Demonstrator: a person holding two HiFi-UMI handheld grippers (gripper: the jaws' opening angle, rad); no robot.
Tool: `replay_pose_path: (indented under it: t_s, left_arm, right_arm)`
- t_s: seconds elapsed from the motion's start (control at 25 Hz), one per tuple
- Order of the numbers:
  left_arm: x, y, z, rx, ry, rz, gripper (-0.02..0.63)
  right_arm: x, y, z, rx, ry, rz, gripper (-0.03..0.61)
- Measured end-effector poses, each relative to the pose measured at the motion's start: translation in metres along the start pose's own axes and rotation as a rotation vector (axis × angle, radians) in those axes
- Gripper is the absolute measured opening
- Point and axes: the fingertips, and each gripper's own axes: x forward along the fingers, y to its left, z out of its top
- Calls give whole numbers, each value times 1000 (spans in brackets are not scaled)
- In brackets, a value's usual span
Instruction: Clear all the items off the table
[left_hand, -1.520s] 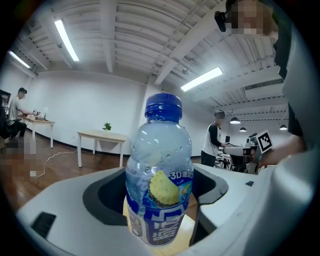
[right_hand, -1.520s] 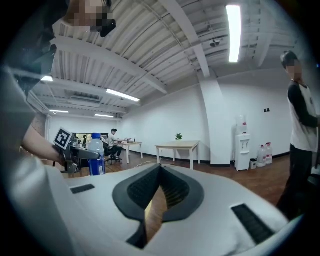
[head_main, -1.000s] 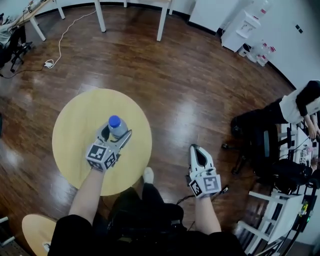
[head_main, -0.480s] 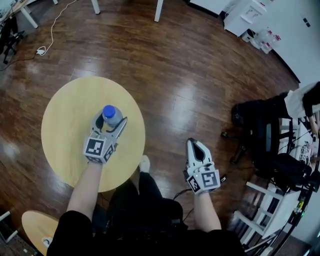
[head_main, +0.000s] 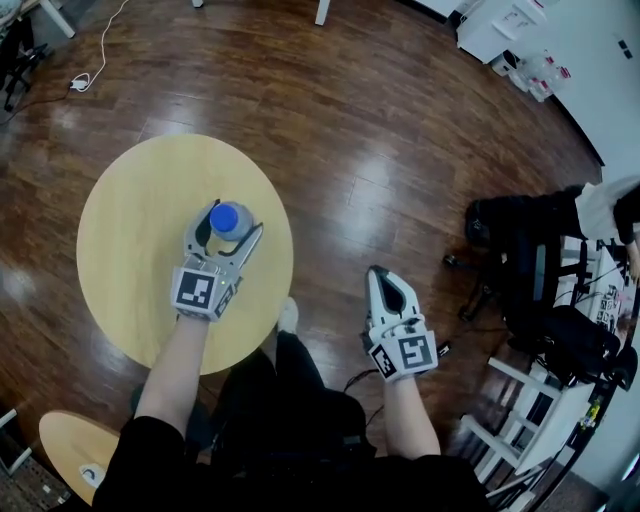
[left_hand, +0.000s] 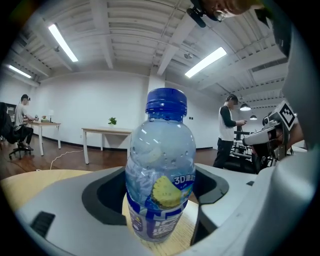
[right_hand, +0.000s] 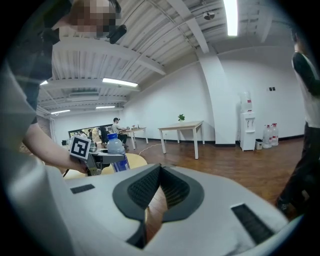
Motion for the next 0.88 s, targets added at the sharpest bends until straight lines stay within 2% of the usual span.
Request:
replay_pose_path:
  t_s: [0.04, 0.12, 0.4, 0.56, 0.64, 0.72, 0.8, 0.88]
  left_arm:
    - [0, -1, 1, 0, 10, -2, 376]
    - [-3, -4, 6, 7, 18, -10, 431]
    - [-26, -8, 41, -1, -38, -15, 417]
    - [-48, -17, 64, 20, -63, -14, 331]
    - [-59, -19, 82, 40, -81, -4, 316]
    - [-70, -14, 100, 69, -102, 31, 285]
    - [-85, -6, 116, 90, -125, 84, 222]
    - [-107, 2, 131, 76, -168, 129, 184]
  right_arm:
    - [0, 1, 1, -1, -1, 4, 5]
    - [1, 4, 4, -4, -8, 12, 5]
    - [-3, 11, 29, -28, -60, 24, 5]
    - [-20, 11, 54, -44, -119, 19, 5]
    - [-25, 6, 71, -52, -159, 19, 5]
    - [-22, 0, 87, -57, -203, 32, 5]
    - [-18, -1, 101, -71, -239, 54, 5]
    - [-18, 5, 116, -96, -271, 80, 5]
